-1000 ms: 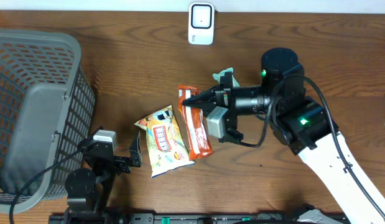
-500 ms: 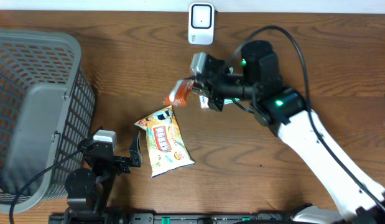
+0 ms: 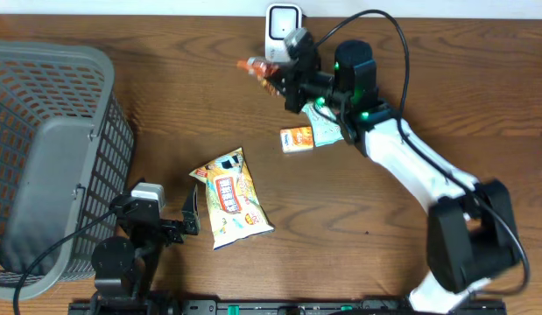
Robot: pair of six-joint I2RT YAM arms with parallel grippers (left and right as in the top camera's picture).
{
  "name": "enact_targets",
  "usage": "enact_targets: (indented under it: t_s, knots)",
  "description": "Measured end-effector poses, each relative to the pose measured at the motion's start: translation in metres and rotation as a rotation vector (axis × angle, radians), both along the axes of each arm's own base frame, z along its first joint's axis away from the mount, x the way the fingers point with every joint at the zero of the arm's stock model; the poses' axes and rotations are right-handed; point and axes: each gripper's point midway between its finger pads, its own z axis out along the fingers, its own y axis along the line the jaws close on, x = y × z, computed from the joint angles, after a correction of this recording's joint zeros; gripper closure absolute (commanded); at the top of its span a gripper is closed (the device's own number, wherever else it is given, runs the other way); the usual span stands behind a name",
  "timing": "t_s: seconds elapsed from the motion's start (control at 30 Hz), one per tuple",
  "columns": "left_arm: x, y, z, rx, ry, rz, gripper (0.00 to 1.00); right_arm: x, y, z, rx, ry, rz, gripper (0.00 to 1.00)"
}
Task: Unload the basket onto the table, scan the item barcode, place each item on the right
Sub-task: 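Carry the TOP bar up to the scanner and hold its barcode there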
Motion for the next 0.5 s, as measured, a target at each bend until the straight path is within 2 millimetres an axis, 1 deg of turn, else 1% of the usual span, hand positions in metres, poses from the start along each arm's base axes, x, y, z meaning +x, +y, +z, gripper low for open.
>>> enact_targets:
  t_s: [0.1,0.13,0.2,0.37,0.43,0.5]
  knots:
    - [0.0,0.0,0.0,0.0,0.0,0.0,0.01,0.023,-0.008,-0.017,0.056,0.078,-0.049,0.99]
    - [0.0,0.0,0.0,0.0,0.0,0.0,0.01,0.035,-0.011,-0.026,0.077,0.123,-0.07,0.99]
    - [0.0,0.0,0.0,0.0,0.0,0.0,0.01,0.057,-0.012,-0.038,0.108,0.18,-0.09,0.99]
    - [0.0,0.0,0.0,0.0,0.0,0.0,0.01,0.109,-0.005,-0.055,0.157,0.279,-0.094,0.99]
    - [0.0,0.0,0.0,0.0,-0.001,0.0,0.01,0.126,-0.001,-0.064,0.169,0.344,-0.091,0.99]
    - [0.0,0.0,0.0,0.0,0.0,0.0,0.01,0.138,0.001,-0.071,0.176,0.382,-0.095,0.99]
